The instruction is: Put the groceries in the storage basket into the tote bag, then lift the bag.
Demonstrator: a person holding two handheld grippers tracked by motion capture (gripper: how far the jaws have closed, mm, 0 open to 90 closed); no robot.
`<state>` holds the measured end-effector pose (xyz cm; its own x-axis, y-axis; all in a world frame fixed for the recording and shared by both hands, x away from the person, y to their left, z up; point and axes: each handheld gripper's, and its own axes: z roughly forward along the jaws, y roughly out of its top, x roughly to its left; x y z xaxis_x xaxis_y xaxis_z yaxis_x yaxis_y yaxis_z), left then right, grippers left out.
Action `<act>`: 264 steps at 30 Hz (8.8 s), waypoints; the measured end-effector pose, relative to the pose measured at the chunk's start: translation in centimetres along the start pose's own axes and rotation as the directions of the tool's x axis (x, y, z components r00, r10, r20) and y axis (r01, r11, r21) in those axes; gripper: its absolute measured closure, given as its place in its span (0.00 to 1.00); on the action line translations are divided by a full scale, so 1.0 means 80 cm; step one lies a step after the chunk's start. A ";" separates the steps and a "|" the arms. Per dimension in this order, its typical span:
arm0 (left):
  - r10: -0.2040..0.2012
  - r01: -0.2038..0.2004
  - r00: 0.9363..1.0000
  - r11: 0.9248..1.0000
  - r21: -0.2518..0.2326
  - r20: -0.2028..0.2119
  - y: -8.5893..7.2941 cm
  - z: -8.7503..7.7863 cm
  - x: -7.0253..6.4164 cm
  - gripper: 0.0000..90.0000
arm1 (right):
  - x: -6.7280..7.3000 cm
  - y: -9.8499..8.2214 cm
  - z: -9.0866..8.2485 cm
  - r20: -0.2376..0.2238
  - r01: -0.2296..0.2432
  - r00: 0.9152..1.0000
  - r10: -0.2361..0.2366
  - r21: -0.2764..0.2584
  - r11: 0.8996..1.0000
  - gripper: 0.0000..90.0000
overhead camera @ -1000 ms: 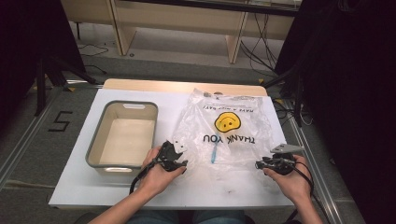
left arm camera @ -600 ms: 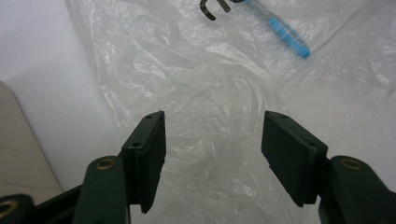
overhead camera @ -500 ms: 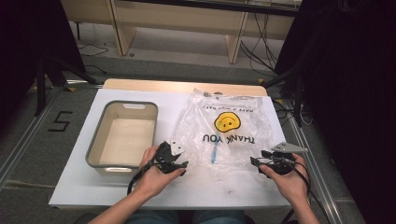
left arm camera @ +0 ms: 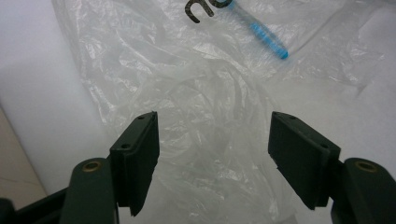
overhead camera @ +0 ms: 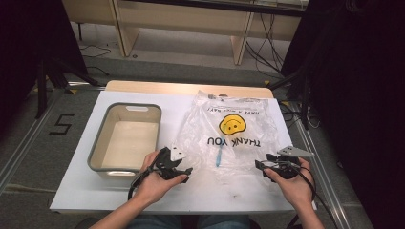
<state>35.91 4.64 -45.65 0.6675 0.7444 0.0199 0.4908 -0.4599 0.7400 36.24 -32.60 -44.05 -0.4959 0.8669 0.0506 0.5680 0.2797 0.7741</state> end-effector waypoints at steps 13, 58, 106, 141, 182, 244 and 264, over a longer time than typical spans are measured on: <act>0.011 -0.012 1.000 1.000 -0.016 -0.011 0.002 0.003 -0.003 0.37 | -0.001 0.001 -0.008 0.010 -0.015 1.000 0.015 -0.028 0.999 0.45; -0.027 0.023 0.997 0.998 -0.059 -0.067 0.027 0.006 0.002 0.35 | -0.036 -0.015 -0.032 0.181 -0.189 0.967 0.182 0.023 0.982 0.44; 0.021 0.001 0.996 0.974 0.228 -0.090 0.009 0.048 -0.001 0.37 | -0.031 -0.035 -0.007 0.116 -0.067 0.993 0.022 0.401 0.913 1.00; 0.053 -0.069 0.992 0.989 0.132 0.118 0.015 0.031 -0.016 0.99 | -0.036 -0.025 -0.006 0.198 -0.040 0.980 -0.018 0.283 0.958 1.00; 0.101 -0.071 0.992 0.934 -0.351 0.069 0.070 -0.047 -0.009 0.99 | -0.031 -0.009 -0.011 0.228 -0.015 0.973 -0.027 0.180 0.984 1.00; 0.053 -0.055 0.998 0.993 -0.105 -0.019 0.029 -0.054 -0.028 0.59 | -0.057 -0.019 -0.017 0.250 -0.043 0.968 -0.008 0.199 0.979 1.00; 0.062 -0.075 0.997 0.937 0.342 0.049 -0.021 -0.003 -0.038 0.38 | -0.054 -0.019 -0.017 0.242 -0.038 0.970 -0.011 0.197 0.980 1.00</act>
<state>32.92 3.24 -46.83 0.7235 0.6895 0.0327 0.6008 -0.6524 0.4620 36.64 -37.30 -44.57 -0.3284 0.9378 -0.1123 0.7048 0.3225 0.6319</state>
